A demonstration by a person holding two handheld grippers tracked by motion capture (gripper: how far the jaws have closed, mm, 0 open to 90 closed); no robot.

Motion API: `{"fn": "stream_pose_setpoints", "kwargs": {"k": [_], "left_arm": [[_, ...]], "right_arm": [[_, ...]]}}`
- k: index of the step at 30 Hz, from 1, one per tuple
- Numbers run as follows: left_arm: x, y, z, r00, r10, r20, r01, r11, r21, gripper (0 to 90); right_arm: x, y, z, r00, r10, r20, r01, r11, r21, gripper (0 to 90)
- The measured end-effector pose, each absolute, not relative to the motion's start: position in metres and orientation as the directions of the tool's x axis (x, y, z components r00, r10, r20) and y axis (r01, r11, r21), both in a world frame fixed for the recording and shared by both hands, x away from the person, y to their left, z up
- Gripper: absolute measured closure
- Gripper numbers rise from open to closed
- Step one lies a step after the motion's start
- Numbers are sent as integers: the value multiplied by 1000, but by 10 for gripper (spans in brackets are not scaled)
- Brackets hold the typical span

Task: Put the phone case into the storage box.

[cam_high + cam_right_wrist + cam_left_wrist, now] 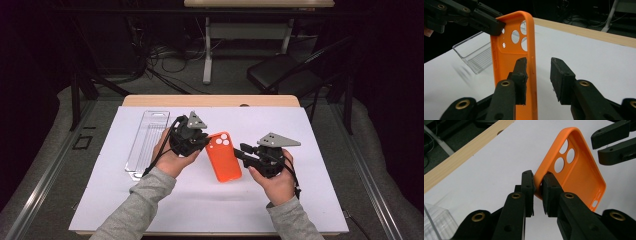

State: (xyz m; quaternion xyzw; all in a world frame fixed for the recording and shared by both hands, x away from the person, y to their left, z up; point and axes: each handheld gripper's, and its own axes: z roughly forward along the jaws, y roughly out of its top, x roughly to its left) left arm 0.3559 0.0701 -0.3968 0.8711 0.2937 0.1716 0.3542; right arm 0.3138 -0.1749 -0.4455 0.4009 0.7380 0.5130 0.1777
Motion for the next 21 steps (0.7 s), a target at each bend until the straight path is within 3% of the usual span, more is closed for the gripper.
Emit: {"fn": "stream_pose_setpoints", "kwargs": {"k": [11, 21], "left_arm": [[359, 81, -391, 757, 645, 103, 396, -579, 713, 811], [364, 92, -387, 742, 664, 93, 411, -560, 719, 811]], "right_arm": [[316, -178, -445, -618, 775, 132, 380, 147, 913, 579], [317, -180, -445, -630, 765, 136, 381, 152, 912, 563]]}}
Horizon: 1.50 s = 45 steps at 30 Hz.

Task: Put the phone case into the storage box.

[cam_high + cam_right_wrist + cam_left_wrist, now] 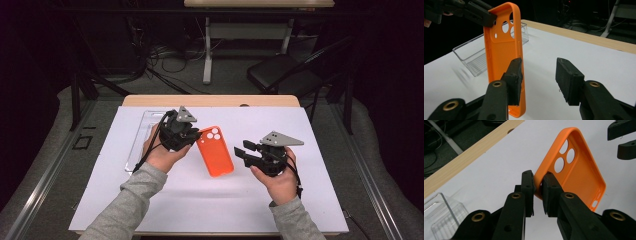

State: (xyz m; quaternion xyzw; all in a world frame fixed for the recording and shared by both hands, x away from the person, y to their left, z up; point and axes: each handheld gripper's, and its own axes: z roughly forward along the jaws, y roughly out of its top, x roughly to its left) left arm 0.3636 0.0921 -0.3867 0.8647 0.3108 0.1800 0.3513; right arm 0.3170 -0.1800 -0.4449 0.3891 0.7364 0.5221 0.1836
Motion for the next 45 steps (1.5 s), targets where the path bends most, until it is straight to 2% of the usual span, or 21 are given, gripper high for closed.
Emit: {"fn": "stream_pose_setpoints", "kwargs": {"k": [14, 31, 36, 45], "left_arm": [[370, 109, -380, 725, 683, 89, 417, -539, 732, 810], [378, 126, -377, 699, 708, 99, 427, -525, 736, 810], [381, 130, -375, 693, 713, 107, 426, -525, 737, 810], [386, 139, -372, 684, 722, 107, 430, -517, 740, 810]], "right_arm": [[319, -180, -447, -651, 750, 114, 370, 183, 911, 552], [324, -182, -451, -636, 768, 76, 359, 207, 910, 412], [324, -183, -452, -630, 773, 79, 366, 205, 908, 401], [326, -189, -451, -607, 788, 107, 366, 157, 917, 310]]}}
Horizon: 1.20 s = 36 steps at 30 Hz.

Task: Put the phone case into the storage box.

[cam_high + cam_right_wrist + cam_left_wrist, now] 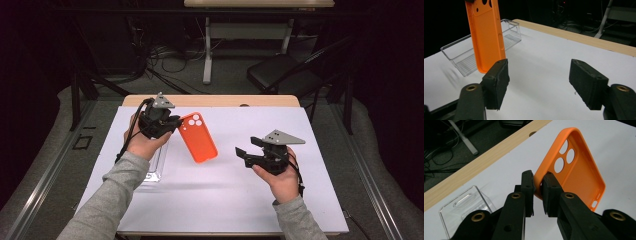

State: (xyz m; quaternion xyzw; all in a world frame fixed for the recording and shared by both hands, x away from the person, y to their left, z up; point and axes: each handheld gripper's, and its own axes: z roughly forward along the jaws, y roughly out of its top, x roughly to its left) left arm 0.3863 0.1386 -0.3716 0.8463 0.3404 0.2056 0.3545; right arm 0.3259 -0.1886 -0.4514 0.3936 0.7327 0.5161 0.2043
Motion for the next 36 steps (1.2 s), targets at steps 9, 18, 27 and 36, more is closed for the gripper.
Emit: {"fn": "stream_pose_setpoints", "kwargs": {"k": [9, 18, 27, 36], "left_arm": [[395, 147, -371, 678, 726, 114, 434, -521, 734, 809], [403, 153, -367, 678, 722, 138, 417, -532, 736, 808], [414, 160, -361, 671, 720, 176, 404, -554, 728, 807], [422, 164, -349, 663, 724, 191, 408, -564, 718, 808]], "right_arm": [[328, -189, -456, -584, 810, 55, 370, 205, 906, 258], [327, -191, -454, -574, 816, 76, 366, 172, 915, 241], [328, -193, -456, -570, 817, 91, 370, 156, 916, 200], [328, -193, -456, -567, 818, 97, 371, 148, 917, 191]]}}
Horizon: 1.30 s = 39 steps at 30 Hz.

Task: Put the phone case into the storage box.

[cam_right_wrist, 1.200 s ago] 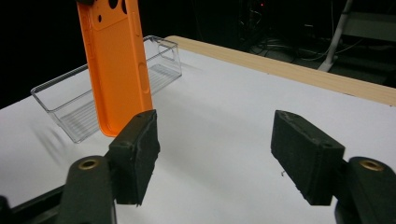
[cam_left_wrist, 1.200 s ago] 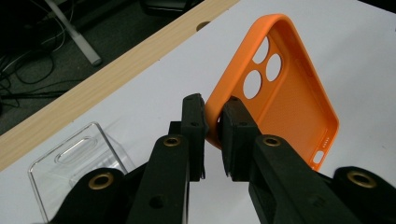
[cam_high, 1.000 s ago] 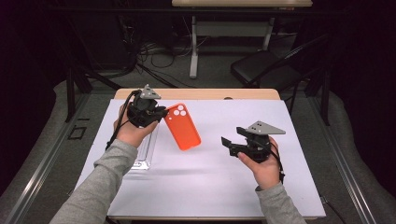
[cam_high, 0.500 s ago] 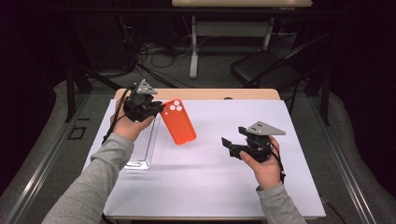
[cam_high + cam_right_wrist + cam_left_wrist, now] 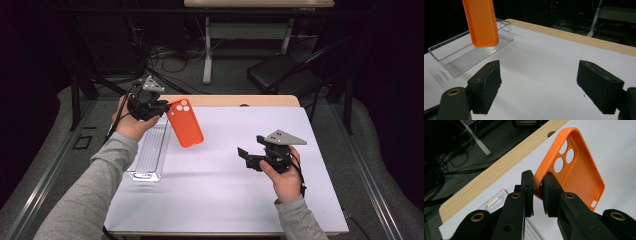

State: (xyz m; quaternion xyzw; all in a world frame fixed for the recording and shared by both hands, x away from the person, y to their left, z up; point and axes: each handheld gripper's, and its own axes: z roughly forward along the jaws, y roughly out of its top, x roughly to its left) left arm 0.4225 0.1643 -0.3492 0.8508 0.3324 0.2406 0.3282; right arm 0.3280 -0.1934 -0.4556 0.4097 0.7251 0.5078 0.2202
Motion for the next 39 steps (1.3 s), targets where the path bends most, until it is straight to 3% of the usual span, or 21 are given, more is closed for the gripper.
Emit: {"fn": "stream_pose_setpoints", "kwargs": {"k": [15, 20, 39], "left_arm": [[436, 173, -341, 631, 743, 225, 412, -566, 714, 806], [442, 180, -342, 645, 737, 201, 402, -551, 731, 806], [453, 196, -343, 614, 700, 364, 315, -640, 701, 806]], "right_arm": [[329, -195, -457, -568, 816, 106, 377, 143, 915, 193], [330, -195, -458, -567, 817, 107, 378, 142, 915, 194], [331, -197, -459, -562, 820, 105, 384, 146, 912, 195]]}}
